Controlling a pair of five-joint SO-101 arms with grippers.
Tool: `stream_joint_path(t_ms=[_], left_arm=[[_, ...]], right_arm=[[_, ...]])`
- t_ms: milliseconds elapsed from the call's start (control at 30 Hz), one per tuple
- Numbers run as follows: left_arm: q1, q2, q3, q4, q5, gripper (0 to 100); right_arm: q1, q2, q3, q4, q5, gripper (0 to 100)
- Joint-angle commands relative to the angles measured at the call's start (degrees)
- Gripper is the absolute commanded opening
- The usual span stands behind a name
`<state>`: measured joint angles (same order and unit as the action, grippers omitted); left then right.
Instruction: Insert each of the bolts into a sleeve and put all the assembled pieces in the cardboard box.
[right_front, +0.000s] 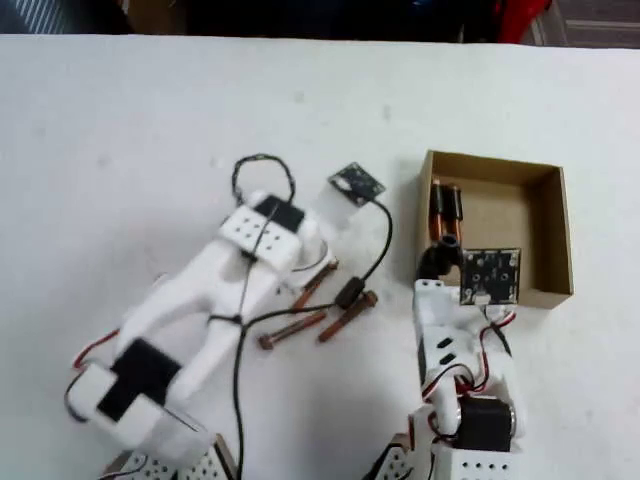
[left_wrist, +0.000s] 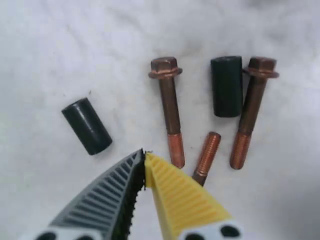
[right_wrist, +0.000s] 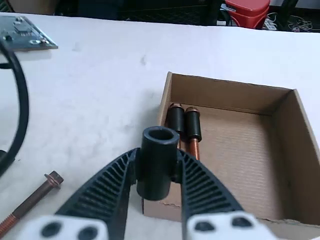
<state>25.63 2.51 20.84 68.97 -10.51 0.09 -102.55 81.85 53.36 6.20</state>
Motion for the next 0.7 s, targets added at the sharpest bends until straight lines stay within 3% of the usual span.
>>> stream_joint_path(t_ms=[0, 267, 667], left_arm=[[1.0, 6.7, -8.2, -0.4, 1.3, 2], [1.0, 16.0, -15.3, -0.4, 1.6, 9], [2.2, 18.0, -19.0, -0.3, 1.6, 12]], right_arm=[[2.2, -0.7, -0.3, -1.5, 0.2, 1.8], [2.3, -0.7, 1.0, -1.7, 0.6, 1.8], [2.3, -0.7, 1.0, -1.7, 0.6, 1.8]])
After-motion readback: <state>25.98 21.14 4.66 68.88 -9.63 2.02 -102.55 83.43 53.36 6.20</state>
